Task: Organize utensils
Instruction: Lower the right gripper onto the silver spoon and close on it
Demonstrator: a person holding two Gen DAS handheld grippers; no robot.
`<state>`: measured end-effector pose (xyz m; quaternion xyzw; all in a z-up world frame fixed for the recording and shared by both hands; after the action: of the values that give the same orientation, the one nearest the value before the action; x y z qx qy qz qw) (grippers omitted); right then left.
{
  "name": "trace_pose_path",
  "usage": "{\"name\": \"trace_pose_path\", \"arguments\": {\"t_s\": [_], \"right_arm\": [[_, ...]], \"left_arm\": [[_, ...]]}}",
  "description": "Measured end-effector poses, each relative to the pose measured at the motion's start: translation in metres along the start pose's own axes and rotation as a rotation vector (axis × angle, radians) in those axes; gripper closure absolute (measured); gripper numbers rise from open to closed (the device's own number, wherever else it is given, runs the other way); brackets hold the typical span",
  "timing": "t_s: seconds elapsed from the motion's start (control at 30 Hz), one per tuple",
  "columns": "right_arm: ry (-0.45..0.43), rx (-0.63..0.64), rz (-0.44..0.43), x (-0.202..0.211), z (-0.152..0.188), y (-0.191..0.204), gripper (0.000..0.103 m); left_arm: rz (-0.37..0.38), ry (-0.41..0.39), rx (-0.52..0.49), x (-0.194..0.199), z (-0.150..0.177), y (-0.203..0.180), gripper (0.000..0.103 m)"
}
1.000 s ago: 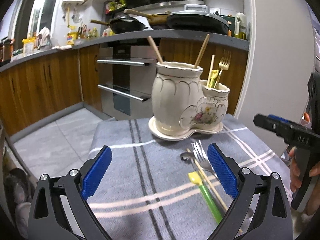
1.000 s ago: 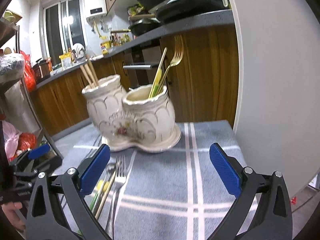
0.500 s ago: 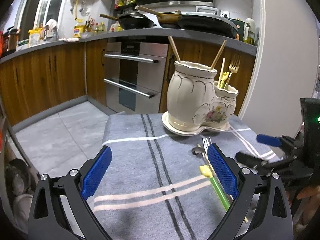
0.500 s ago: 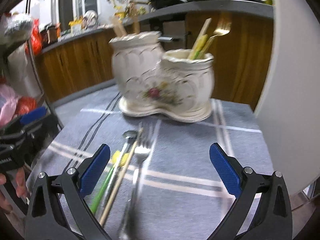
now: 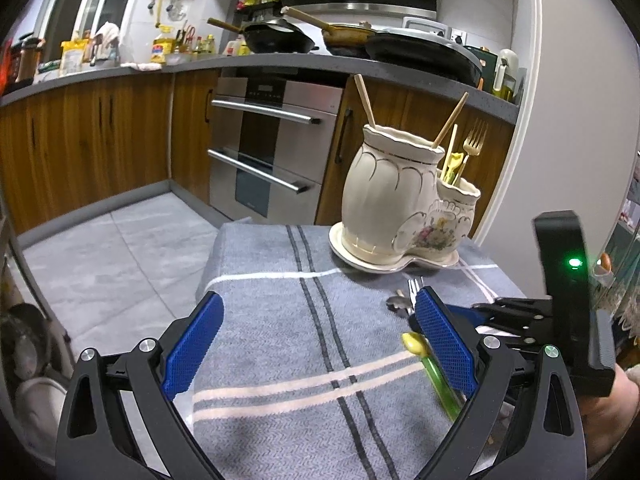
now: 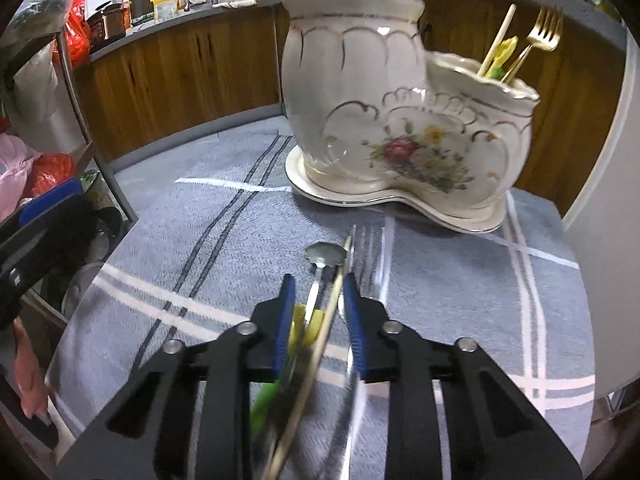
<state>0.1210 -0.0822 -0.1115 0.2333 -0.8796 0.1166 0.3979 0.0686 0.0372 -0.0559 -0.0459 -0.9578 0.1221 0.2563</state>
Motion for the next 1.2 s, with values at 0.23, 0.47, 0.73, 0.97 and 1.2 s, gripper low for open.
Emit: {"name": "trace_pose_path", "arguments": {"t_s": [0.23, 0.47, 0.73, 0.97, 1.2], "right_arm": [[0.034, -0.036, -0.001, -0.011, -0.003, -0.003, 0.085], [0.036, 0.014, 0.047, -0.017, -0.008, -0.001, 0.091], [0.042, 0.003, 0.017, -0.015, -0.004, -0.002, 0.099], [-0.02, -0.039, -0.049, 0.002, -0.004, -0.009, 0.1], [-0.137, -0.082, -0.095, 0.053, -0.003, -0.034, 0.1]], "left_arm": [[0.009, -0.001, 0.001, 0.001, -0.001, 0.0, 0.007], [0.01, 0.001, 0.0, 0.001, 0.0, -0.001, 0.007], [0.012, 0.004, 0.001, -0.001, 0.001, -0.001, 0.007], [0.013, 0.011, -0.003, -0.004, 0.003, -0.002, 0.007], [0.02, 0.045, -0.024, -0.011, 0.01, -0.011, 0.007]]}}
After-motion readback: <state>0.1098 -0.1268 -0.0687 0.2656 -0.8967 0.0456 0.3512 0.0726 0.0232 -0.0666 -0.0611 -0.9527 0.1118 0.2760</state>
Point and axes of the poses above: each gripper's, at about its wrist camera, not at the fingertips, and x roughly against the way its jaws point, y to its left, z to its underside, the point moved 7 cm from there along -x, roughly the way its jaws point, and after that the axes turned 5 degrees about x, right-handed, at the moved point
